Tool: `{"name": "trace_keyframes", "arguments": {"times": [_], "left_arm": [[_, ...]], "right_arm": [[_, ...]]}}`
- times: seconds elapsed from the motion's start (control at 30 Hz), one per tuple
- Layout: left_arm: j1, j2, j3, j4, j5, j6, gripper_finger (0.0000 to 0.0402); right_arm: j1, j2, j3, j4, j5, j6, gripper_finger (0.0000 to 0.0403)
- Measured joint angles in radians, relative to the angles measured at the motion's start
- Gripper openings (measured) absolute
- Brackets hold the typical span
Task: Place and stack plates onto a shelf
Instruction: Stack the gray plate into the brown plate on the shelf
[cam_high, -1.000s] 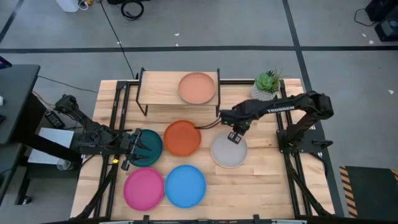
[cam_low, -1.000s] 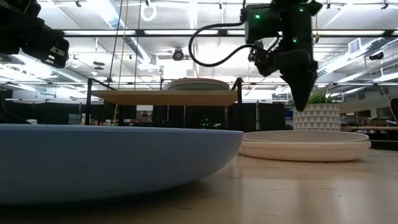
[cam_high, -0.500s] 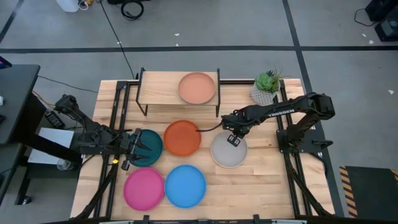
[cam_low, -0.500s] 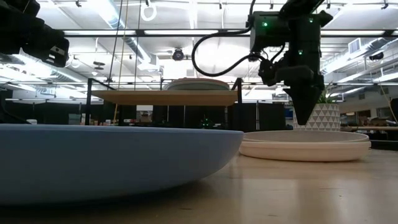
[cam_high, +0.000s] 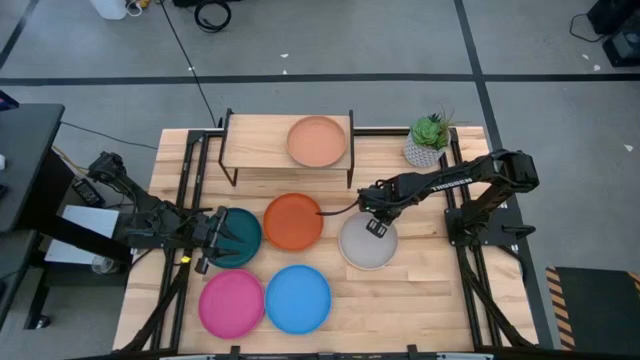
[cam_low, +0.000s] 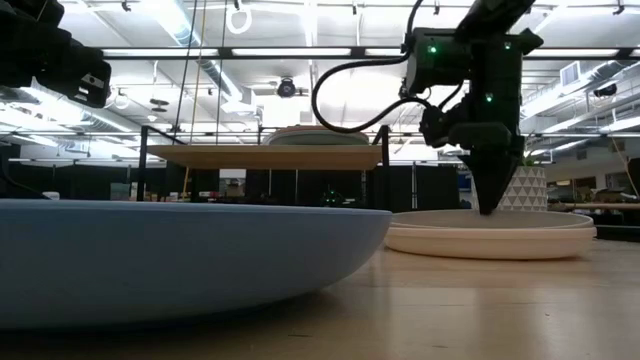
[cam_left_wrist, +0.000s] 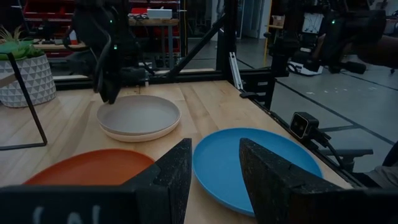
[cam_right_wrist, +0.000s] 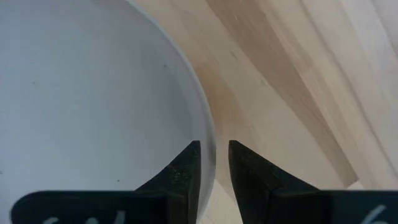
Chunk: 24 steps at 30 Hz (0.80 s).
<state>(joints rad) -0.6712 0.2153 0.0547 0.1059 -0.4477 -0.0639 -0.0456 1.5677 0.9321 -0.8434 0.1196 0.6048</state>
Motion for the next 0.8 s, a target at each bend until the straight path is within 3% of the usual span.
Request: {"name": "trace_keyframes", "arguments": {"times": [0.17, 0.53, 0.8], "left_arm": [[0.0, 0.0, 0.0, 0.0, 0.0, 0.0, 0.0142], [0.0, 0.0, 0.0, 0.0, 0.0, 0.0, 0.0142], [0.0, 0.0, 0.0, 0.0, 0.0, -0.001, 0.0142]], "right_arm": [[0.0, 0.0, -0.014, 0.021, -0.005, -0.004, 0.008], [0.0, 0.0, -0.021, 0.039, -0.009, -0.005, 0.0016], [0.0, 0.0, 0.036, 0.004, -0.016, -0.006, 0.0019]]}}
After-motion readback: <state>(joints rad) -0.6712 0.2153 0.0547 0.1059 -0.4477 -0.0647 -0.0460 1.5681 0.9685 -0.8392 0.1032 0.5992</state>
